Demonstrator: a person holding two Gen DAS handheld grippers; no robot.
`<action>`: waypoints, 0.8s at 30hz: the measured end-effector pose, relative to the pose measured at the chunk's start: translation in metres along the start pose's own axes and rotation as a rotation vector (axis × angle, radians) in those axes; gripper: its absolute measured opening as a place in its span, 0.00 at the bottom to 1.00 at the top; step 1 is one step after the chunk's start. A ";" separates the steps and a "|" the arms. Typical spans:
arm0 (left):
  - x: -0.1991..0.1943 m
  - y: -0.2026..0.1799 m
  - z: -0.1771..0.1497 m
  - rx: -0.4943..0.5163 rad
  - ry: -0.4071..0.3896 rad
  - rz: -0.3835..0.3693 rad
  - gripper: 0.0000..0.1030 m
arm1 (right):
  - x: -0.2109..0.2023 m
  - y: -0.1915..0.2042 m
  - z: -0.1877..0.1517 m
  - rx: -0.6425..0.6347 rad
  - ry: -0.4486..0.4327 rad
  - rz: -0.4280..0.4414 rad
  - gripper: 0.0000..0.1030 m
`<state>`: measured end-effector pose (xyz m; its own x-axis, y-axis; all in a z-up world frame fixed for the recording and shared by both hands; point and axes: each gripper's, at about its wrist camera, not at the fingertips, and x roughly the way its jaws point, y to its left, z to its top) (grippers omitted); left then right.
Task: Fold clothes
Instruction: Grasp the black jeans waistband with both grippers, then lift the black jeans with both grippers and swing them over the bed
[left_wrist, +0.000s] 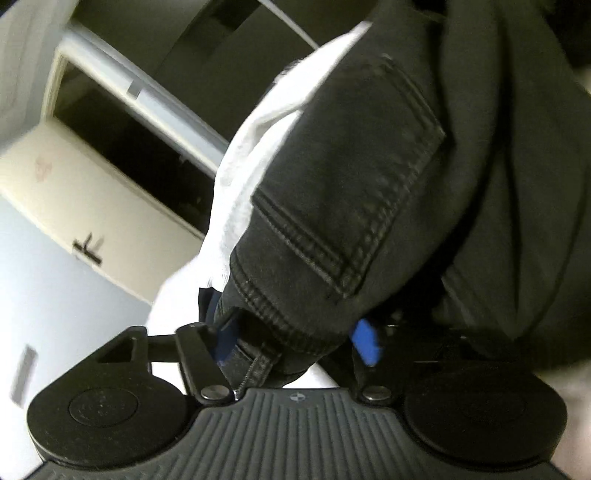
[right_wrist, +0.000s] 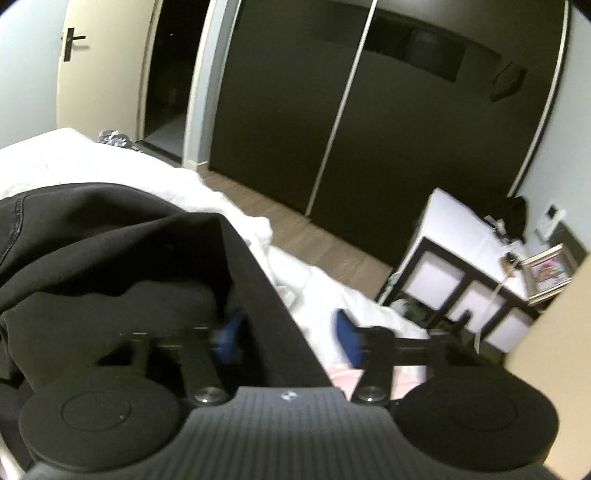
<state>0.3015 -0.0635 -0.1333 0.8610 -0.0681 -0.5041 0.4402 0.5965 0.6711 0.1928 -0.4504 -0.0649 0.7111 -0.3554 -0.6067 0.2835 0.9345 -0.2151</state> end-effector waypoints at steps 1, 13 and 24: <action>-0.001 0.006 0.003 -0.050 -0.003 -0.002 0.54 | 0.001 0.000 0.002 0.005 0.011 0.012 0.20; -0.069 0.135 0.012 -0.624 -0.070 0.076 0.24 | -0.107 0.013 0.073 -0.052 -0.395 0.038 0.07; -0.236 0.237 -0.054 -0.847 -0.178 0.392 0.22 | -0.221 0.078 0.122 -0.089 -0.751 0.234 0.07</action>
<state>0.1885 0.1370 0.1153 0.9650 0.1808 -0.1898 -0.1595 0.9796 0.1224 0.1363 -0.3015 0.1460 0.9989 -0.0374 0.0281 0.0428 0.9735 -0.2248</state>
